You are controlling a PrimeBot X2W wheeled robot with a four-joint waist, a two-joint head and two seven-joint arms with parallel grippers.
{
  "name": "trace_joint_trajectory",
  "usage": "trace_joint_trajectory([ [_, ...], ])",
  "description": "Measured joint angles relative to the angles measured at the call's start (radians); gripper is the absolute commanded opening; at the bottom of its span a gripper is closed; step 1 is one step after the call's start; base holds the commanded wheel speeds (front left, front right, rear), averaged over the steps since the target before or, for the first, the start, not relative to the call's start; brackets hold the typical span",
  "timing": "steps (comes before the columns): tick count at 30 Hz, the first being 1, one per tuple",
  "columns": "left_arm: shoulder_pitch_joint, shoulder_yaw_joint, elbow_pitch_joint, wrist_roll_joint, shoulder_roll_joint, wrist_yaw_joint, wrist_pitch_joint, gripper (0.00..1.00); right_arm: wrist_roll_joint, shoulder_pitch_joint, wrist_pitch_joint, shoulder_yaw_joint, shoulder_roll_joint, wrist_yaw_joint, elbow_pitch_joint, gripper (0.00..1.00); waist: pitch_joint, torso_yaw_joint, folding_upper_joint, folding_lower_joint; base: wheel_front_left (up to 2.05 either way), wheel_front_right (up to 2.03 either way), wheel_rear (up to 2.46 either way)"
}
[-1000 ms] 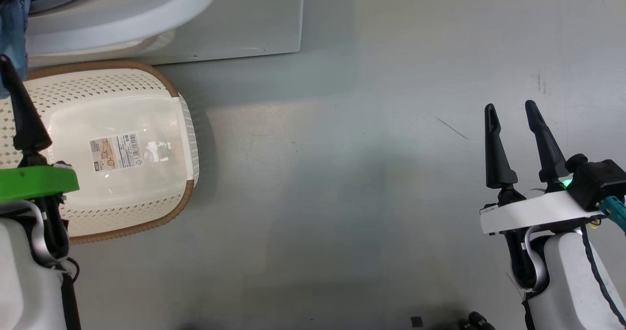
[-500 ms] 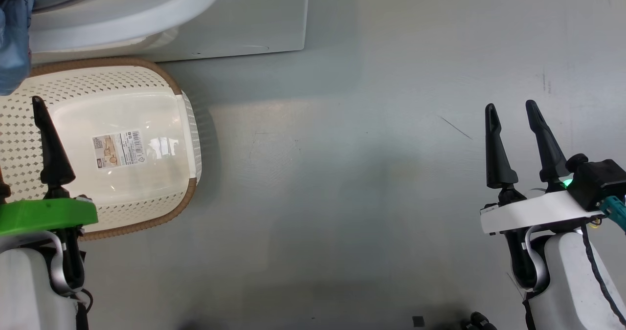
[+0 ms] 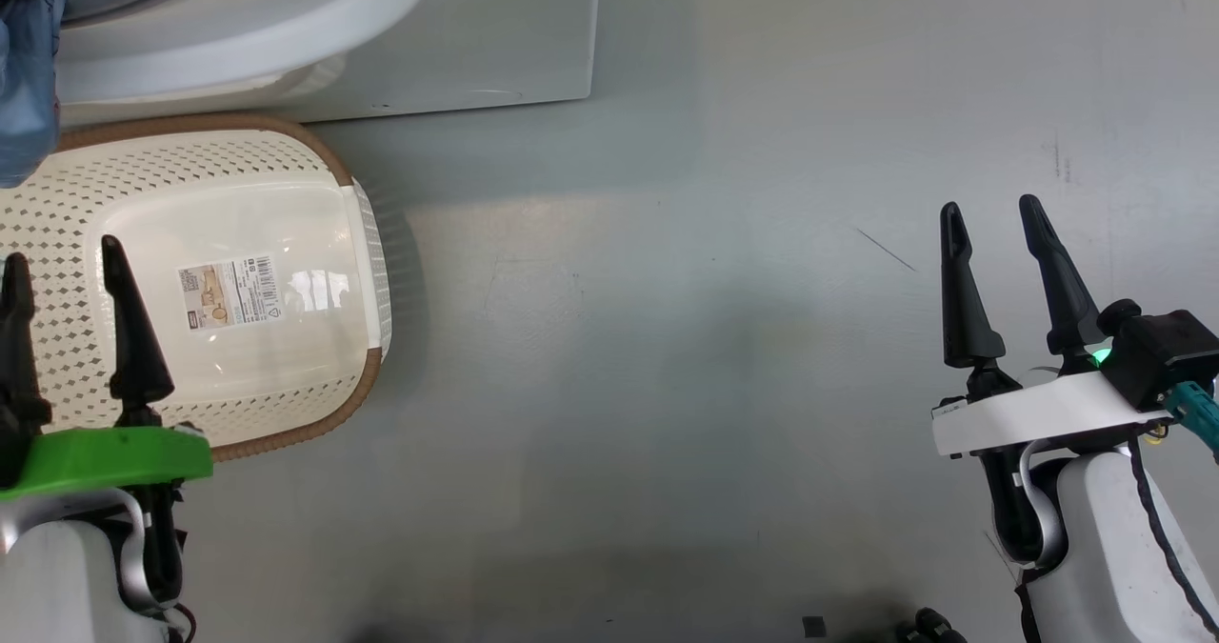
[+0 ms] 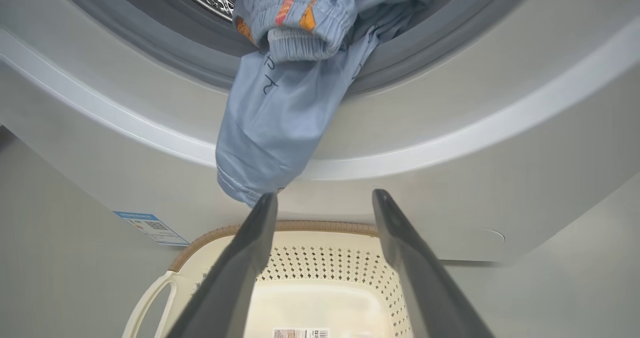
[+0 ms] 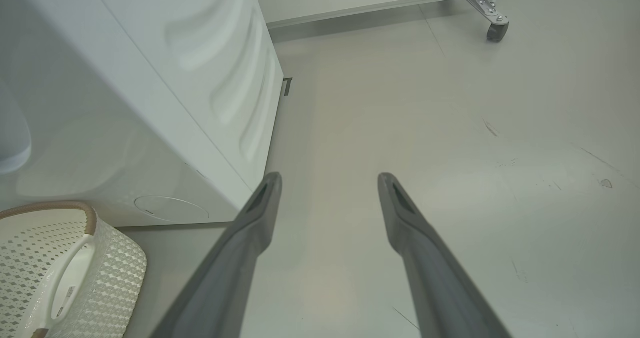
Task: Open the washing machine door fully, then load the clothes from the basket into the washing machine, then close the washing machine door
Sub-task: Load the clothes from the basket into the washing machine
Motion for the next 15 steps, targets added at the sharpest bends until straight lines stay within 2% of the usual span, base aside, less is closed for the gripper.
trace_joint_trajectory([
  [15,0.046,-0.021,0.063,-0.018,-0.002,-0.001,0.0,1.0,0.0,0.0,0.0,0.004,-0.001,0.0,0.009,1.0,-0.014,-0.002,0.0,0.0,0.0,0.0,0.0],
])
